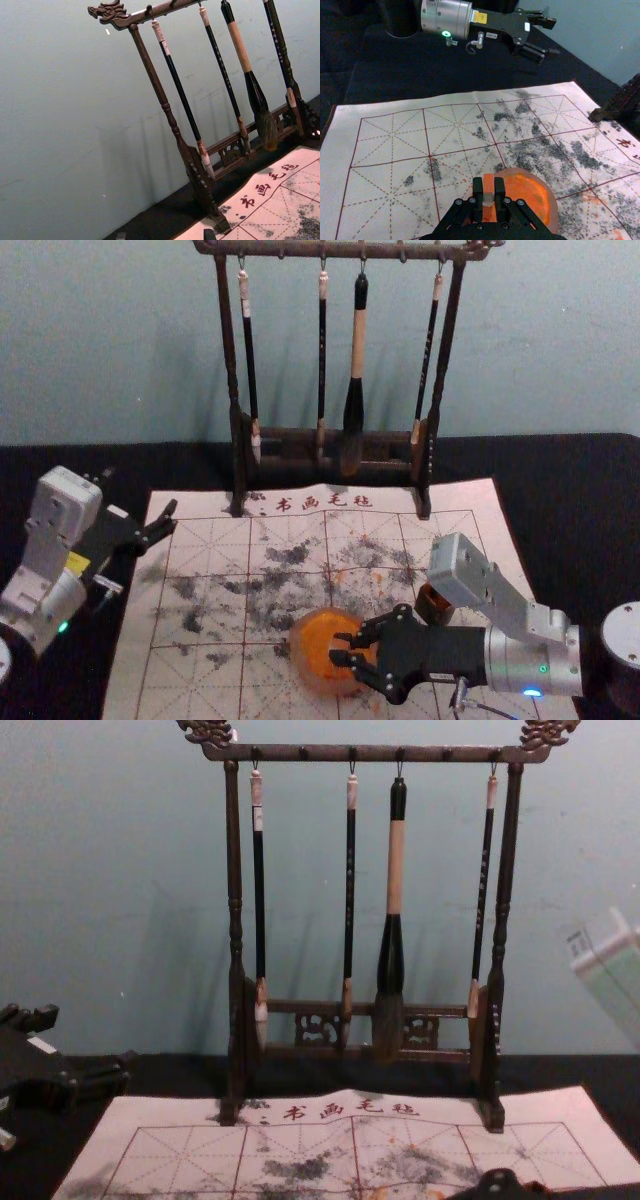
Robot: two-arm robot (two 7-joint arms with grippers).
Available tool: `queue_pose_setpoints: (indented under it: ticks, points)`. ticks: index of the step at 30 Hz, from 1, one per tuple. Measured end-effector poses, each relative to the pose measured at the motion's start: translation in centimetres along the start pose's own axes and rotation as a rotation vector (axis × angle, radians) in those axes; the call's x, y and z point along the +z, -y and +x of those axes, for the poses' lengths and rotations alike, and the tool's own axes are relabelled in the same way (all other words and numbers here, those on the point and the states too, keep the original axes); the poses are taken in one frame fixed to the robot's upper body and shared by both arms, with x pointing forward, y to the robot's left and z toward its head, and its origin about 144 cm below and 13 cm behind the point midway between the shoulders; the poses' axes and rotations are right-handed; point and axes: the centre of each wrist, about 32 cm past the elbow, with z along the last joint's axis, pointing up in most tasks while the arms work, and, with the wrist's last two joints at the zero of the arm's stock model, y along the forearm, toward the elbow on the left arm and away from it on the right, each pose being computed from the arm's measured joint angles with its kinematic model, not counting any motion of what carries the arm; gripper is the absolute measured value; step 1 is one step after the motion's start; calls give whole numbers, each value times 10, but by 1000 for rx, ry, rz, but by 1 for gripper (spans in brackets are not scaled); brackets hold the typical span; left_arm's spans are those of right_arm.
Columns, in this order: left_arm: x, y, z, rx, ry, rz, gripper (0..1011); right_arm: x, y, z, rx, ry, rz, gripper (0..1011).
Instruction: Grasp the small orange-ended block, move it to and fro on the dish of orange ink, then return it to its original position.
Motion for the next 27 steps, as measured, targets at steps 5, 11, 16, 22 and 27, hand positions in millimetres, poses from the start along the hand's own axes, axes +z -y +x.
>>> queue_pose_setpoints:
  ticks: [5,11,16,22,27]
  points:
    - [0,0,0,0,0,0,1001,0,-2,0,8,1,-3,100]
    - [0,0,0,0,0,0,1002,-1,-6,0,14,1,-5,100]
    - [0,0,0,0,0,0,1001,0,-11,2,15,4,-6,100]
    - [0,0,0,0,0,0,1001,2,-18,7,7,6,-10,101]
    - [0,0,0,0,0,0,1001,4,-24,13,-9,1,-19,100]
